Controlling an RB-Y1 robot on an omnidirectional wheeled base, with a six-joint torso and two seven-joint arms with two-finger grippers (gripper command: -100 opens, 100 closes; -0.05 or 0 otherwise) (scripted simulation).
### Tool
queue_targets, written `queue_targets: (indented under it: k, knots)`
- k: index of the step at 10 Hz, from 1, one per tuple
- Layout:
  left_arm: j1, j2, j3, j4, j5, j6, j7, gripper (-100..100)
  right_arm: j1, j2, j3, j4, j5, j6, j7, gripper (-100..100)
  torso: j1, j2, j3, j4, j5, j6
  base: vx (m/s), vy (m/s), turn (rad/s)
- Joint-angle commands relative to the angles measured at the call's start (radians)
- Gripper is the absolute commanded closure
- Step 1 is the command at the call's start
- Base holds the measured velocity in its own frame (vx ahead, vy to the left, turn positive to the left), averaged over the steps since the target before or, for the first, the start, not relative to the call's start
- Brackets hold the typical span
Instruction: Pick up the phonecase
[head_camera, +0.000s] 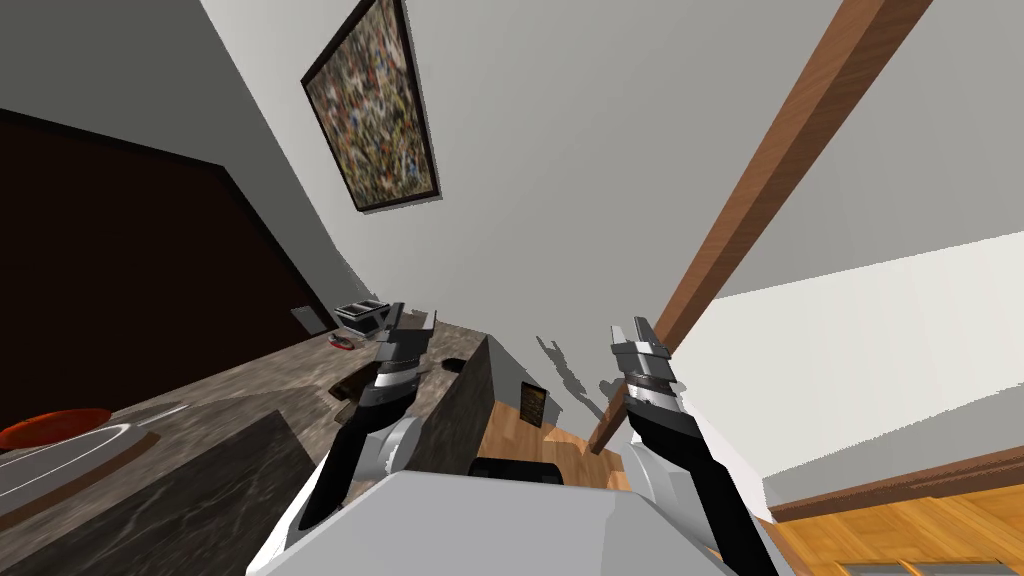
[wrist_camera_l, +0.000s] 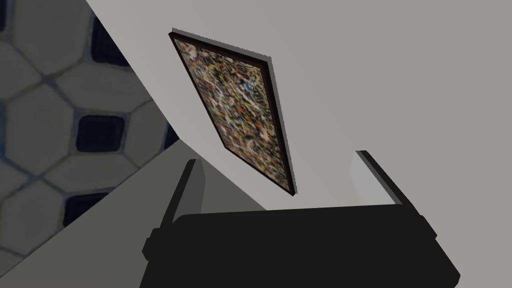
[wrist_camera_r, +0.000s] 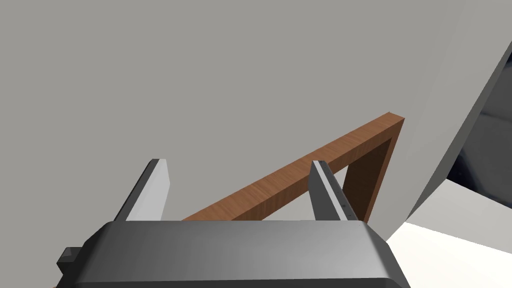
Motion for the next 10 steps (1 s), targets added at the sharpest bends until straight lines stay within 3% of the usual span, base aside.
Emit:
queue_targets:
  k: [1, 4, 10]
  knots:
    - [-0.015, 0.025, -0.004, -0.006, 0.008, 0.050, 0.004, -100, 0.000, 0.000, 0.000, 0.000, 0.000, 0.000, 0.000, 0, 0.000, 0.000, 0.000, 0.000, 0.000, 0.000, 0.005, -0.022, -0.009]
    - [-0.030, 0.045, -0.004, -0.011, 0.018, 0.097, 0.009, -100, 0.000, 0.000, 0.000, 0.000, 0.000, 0.000, 0.000, 0, 0.000, 0.000, 0.000, 0.000, 0.000, 0.000, 0.004, -0.024, -0.006]
    - [-0.083, 0.096, -0.002, -0.028, 0.053, 0.261, 0.026, -100, 0.000, 0.000, 0.000, 0.000, 0.000, 0.000, 0.000, 0, 0.000, -0.001, -0.001, 0.000, 0.000, 0.000, 0.013, -0.028, -0.011]
